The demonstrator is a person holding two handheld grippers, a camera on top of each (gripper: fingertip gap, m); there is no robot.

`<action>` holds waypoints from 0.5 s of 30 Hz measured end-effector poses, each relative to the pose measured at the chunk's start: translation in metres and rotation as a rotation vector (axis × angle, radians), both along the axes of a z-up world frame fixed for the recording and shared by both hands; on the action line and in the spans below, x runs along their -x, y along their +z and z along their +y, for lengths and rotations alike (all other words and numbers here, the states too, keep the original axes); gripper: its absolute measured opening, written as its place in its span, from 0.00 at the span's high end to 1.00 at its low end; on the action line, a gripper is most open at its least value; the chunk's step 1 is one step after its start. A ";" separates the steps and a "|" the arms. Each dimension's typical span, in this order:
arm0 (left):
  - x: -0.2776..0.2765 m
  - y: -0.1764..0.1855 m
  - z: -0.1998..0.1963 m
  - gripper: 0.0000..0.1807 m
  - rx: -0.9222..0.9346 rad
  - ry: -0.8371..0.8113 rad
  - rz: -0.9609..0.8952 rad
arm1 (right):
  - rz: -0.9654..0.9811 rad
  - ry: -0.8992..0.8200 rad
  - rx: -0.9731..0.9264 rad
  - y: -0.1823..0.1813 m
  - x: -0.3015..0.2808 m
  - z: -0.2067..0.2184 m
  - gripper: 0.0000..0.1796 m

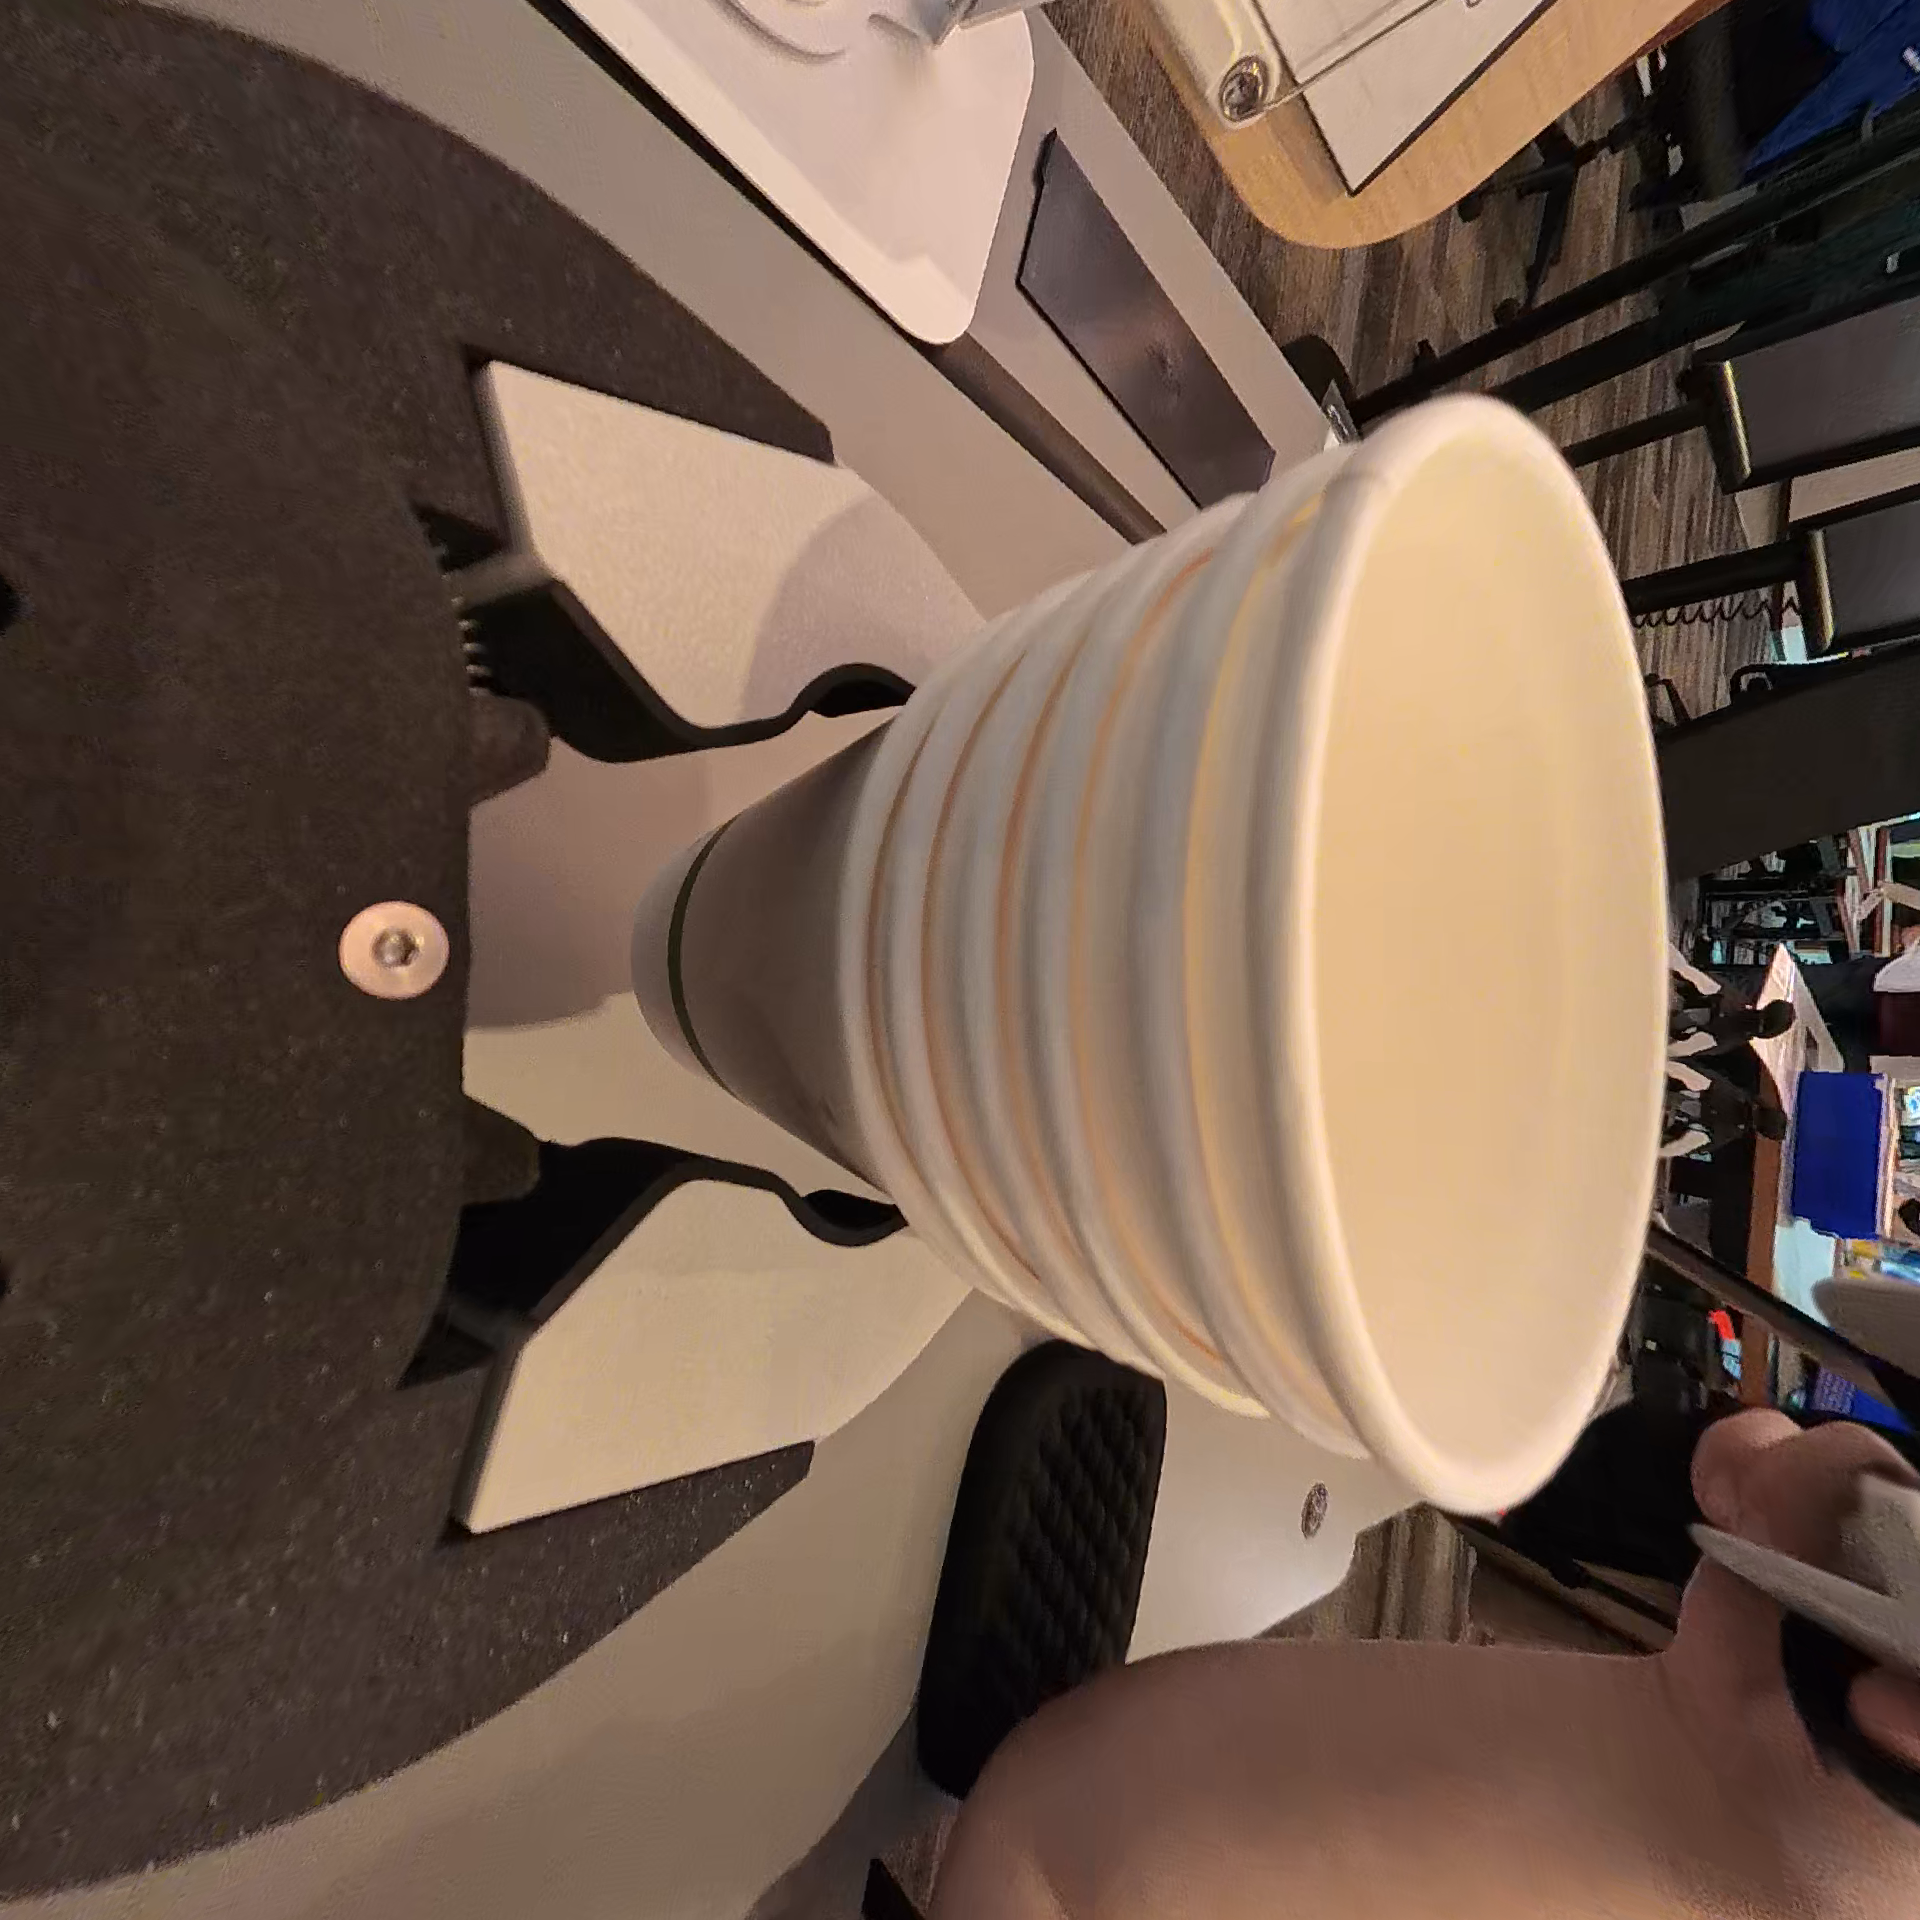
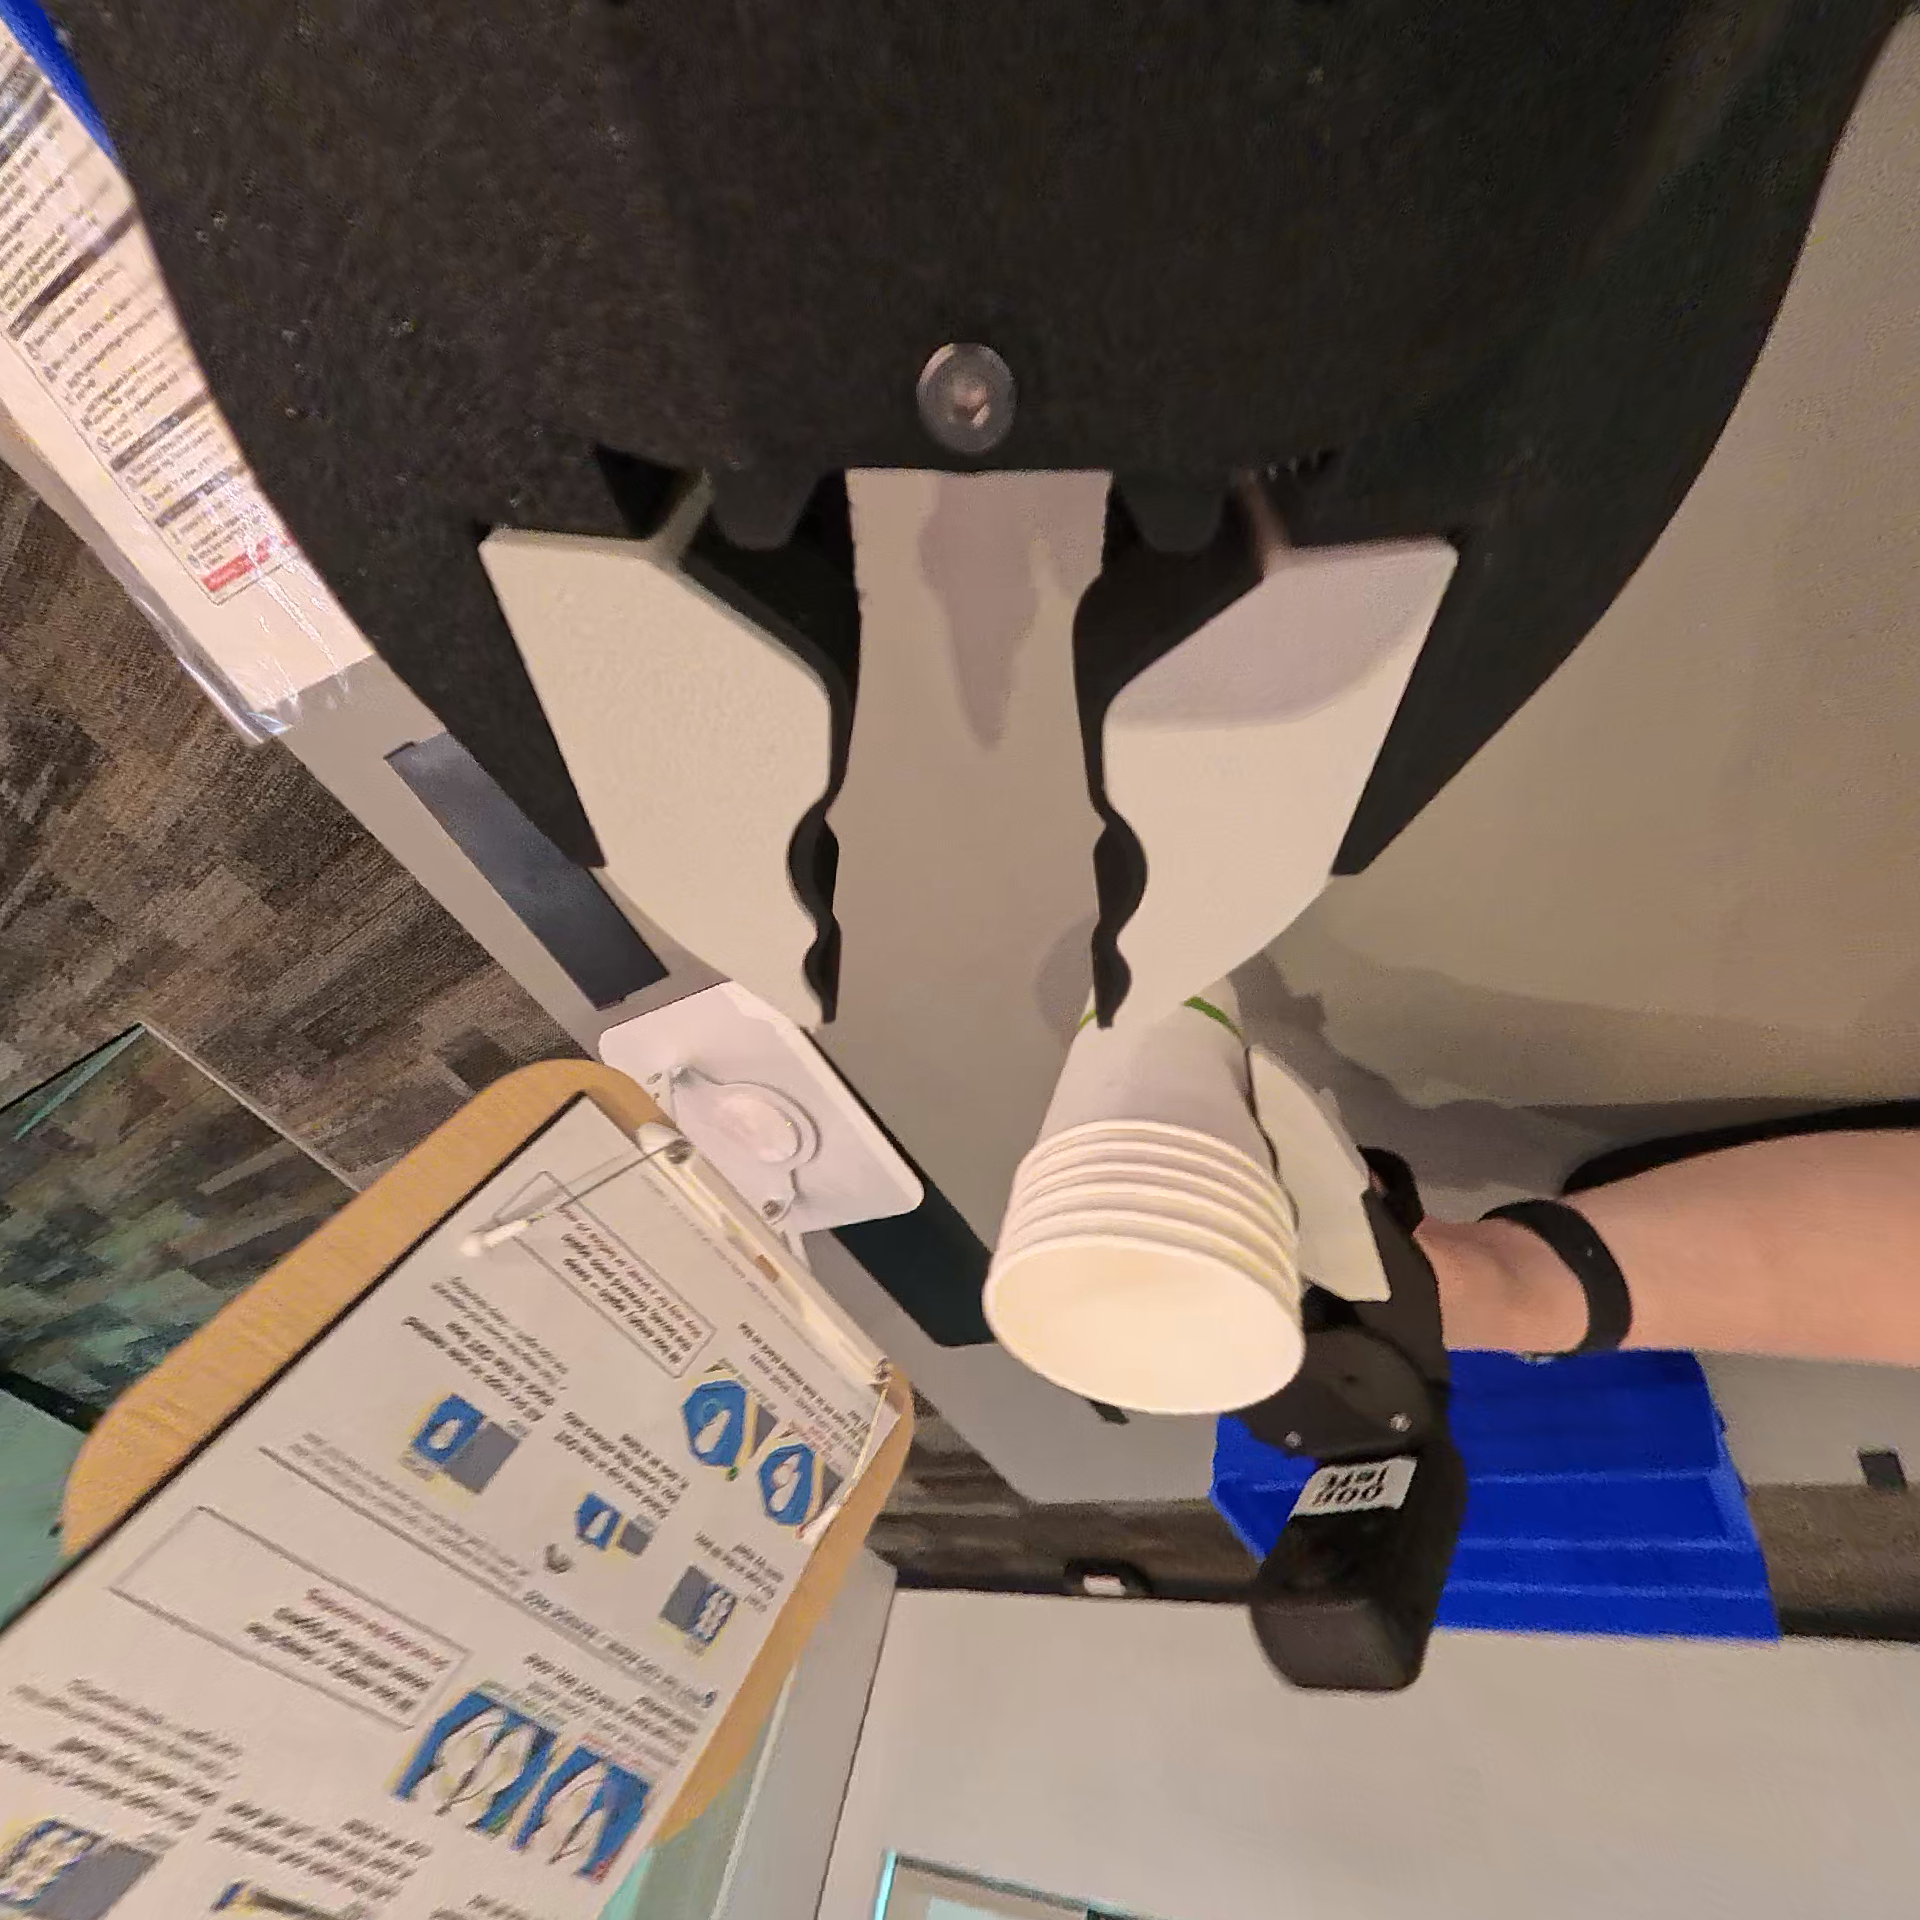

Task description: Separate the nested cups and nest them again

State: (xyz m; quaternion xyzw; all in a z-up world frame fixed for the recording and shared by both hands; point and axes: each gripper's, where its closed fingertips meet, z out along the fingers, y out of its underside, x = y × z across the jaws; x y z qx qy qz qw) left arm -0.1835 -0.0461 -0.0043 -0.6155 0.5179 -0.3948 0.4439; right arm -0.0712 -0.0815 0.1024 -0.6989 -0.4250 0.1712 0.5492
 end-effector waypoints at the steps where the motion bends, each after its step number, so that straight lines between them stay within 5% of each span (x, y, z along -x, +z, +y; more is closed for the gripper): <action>1: 0.000 0.001 -0.001 0.50 0.003 -0.006 -0.003 | -0.034 0.012 -0.002 -0.003 0.006 -0.004 0.75; 6: 0.001 0.003 -0.001 0.50 0.012 0.003 -0.012 | -0.153 0.016 -0.009 -0.015 0.019 -0.006 0.76; 15: 0.002 0.008 -0.002 0.50 0.017 -0.005 -0.017 | -0.021 -0.020 0.076 -0.028 -0.001 0.007 0.76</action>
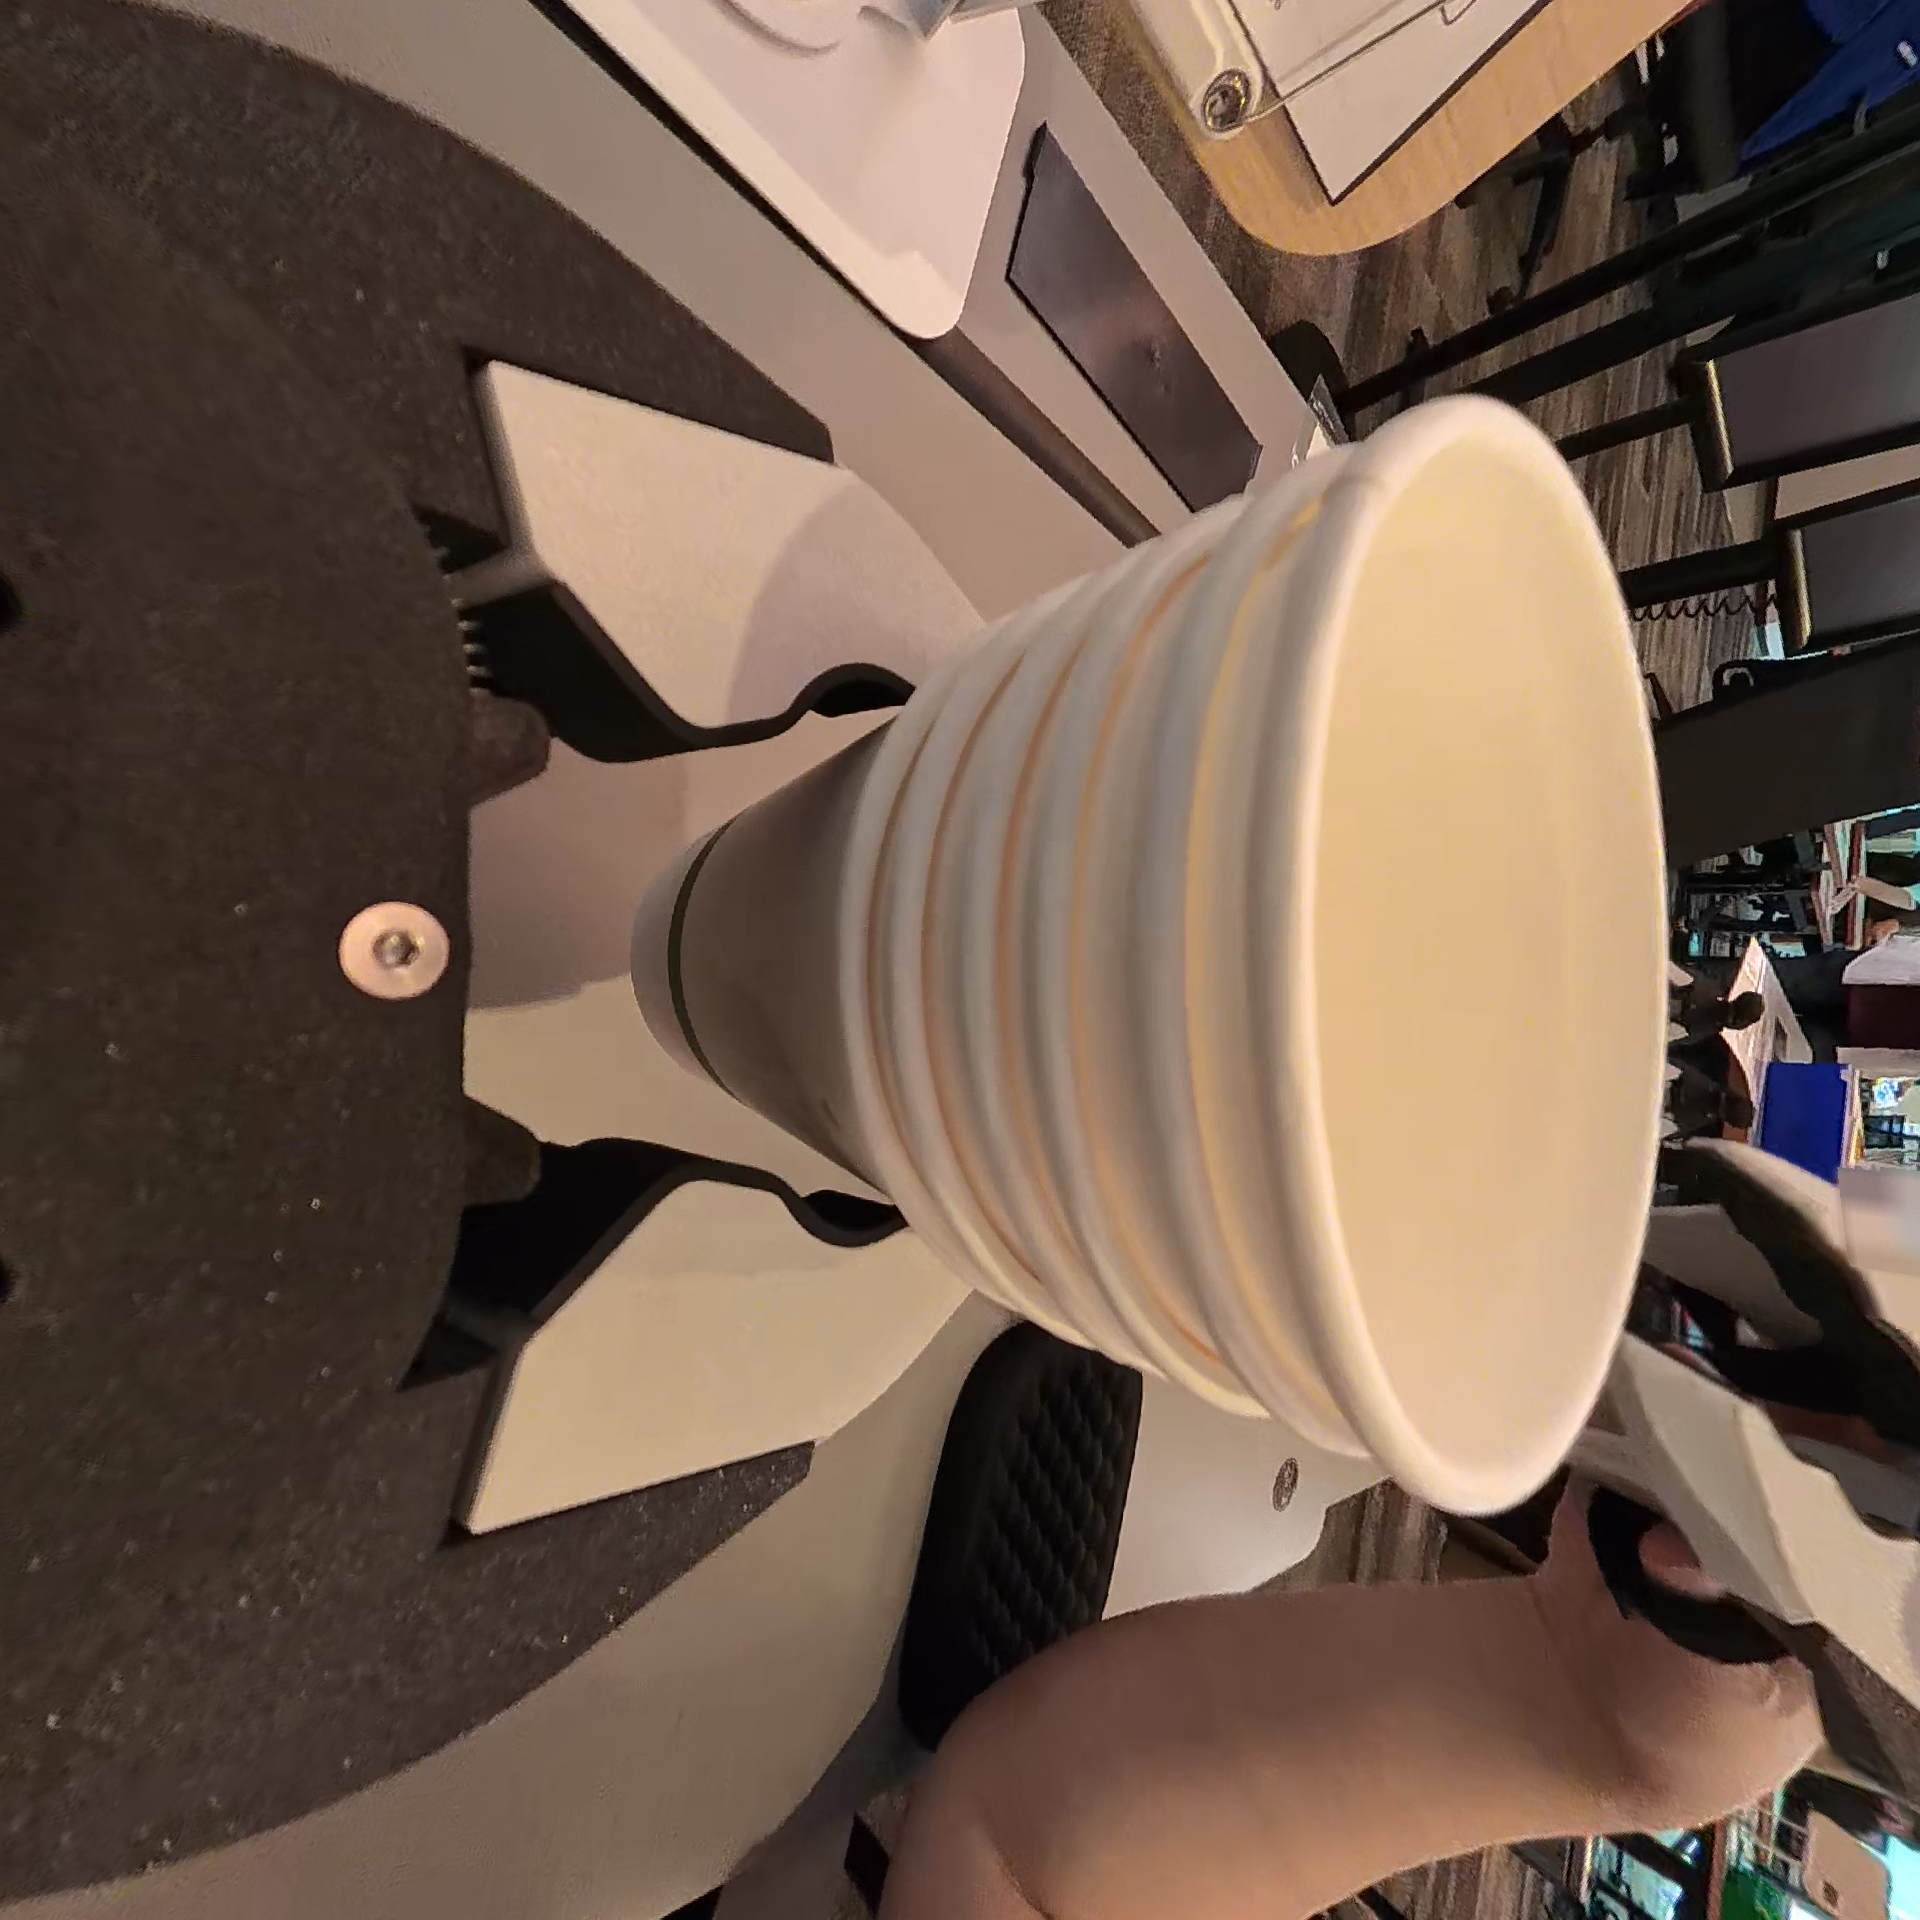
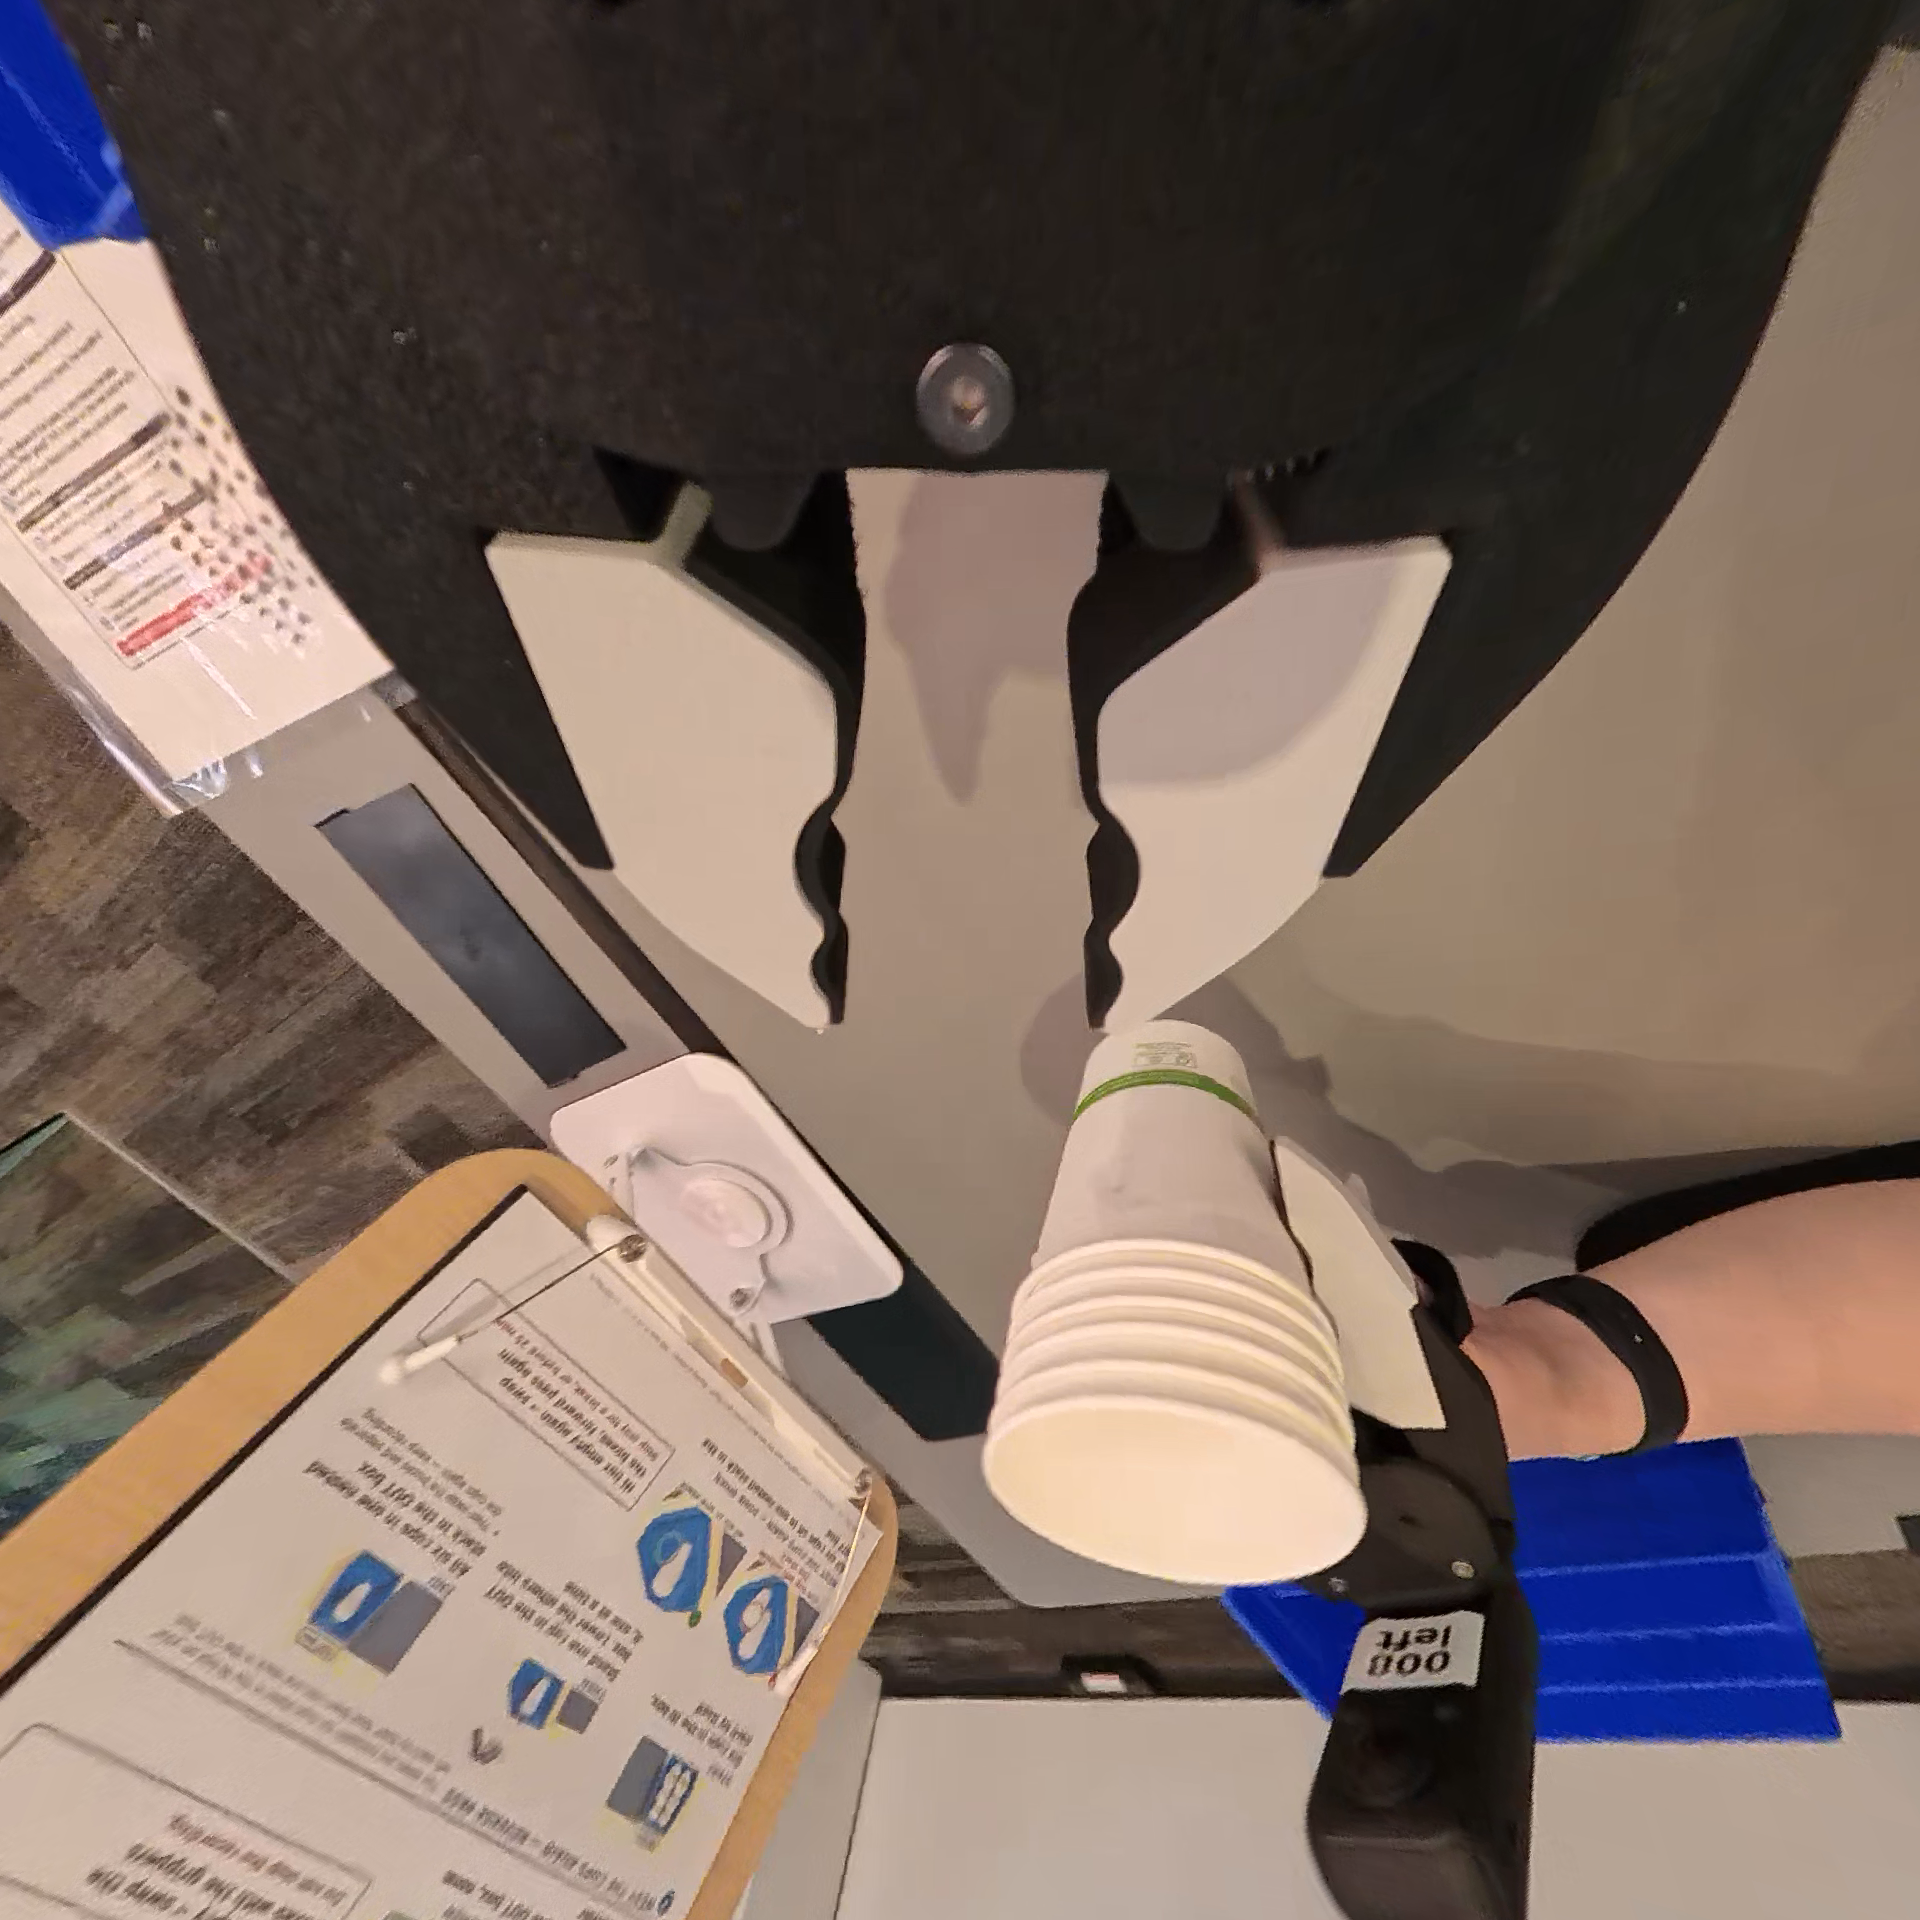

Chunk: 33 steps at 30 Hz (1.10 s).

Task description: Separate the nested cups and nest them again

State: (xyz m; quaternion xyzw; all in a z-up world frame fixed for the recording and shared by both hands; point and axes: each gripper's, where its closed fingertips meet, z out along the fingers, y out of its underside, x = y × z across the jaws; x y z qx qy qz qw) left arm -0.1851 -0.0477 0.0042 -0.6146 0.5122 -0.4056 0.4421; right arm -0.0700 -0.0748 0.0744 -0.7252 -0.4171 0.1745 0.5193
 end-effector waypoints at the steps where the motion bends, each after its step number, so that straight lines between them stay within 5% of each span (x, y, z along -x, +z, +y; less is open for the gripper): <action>1: 0.000 0.001 -0.001 0.50 0.001 -0.002 -0.002 | 0.025 0.001 -0.010 0.007 -0.001 0.003 0.76; 6: 0.002 0.003 -0.001 0.50 -0.012 0.007 0.014 | 0.202 0.028 0.000 0.038 -0.007 0.022 0.77; 12: 0.001 0.001 -0.002 0.50 -0.012 0.006 0.033 | 0.273 -0.059 0.074 0.009 -0.038 0.046 0.78; 17: 0.000 0.004 -0.004 0.50 -0.021 0.005 0.037 | 0.386 -0.062 0.045 0.021 -0.045 0.052 0.81; 33: 0.004 0.005 -0.003 0.50 -0.041 0.013 0.044 | 0.208 -0.036 0.069 -0.003 -0.019 0.054 0.82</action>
